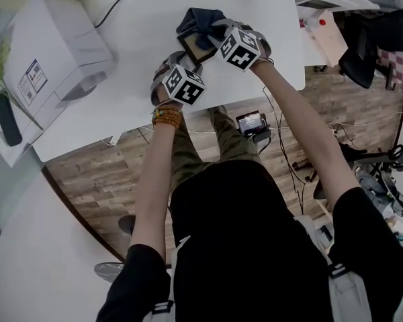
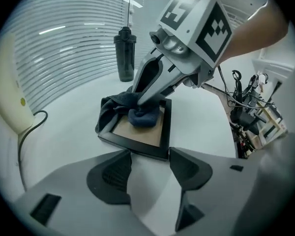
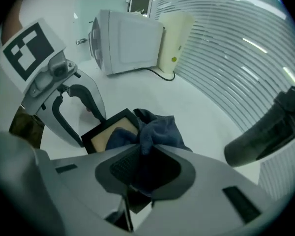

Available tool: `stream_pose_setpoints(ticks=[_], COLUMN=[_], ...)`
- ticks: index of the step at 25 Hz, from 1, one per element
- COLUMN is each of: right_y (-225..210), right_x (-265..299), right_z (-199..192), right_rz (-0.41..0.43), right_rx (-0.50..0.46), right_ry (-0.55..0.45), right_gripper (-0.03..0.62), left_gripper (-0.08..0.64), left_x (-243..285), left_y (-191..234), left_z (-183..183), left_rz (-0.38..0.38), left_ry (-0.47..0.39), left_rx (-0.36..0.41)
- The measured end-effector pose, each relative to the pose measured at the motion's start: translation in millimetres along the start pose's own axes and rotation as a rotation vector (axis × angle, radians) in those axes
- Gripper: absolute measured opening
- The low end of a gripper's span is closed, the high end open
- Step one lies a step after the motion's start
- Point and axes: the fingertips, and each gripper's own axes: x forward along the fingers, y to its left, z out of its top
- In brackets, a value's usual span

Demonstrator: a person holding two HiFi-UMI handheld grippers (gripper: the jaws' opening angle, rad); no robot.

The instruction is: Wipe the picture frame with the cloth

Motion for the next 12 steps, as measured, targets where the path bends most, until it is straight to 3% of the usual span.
stream_pose_setpoints(ticks=[9, 12], right_y=[52, 64], right_x=[9, 4], right_z=[35, 43], right_rz=[0.162, 0.33], right_rx=[0.096, 0.239], right_ry=[-0.034, -0.093], right_gripper=[0.064, 0.063], left_gripper=[0.25, 0.25], left_x=[0, -1], left_y=[1, 0], left_z=[-1, -1], left_rz=[0.004, 0.005], left_ry=[0.001, 0.005], left_rx=[-0.004, -0.008])
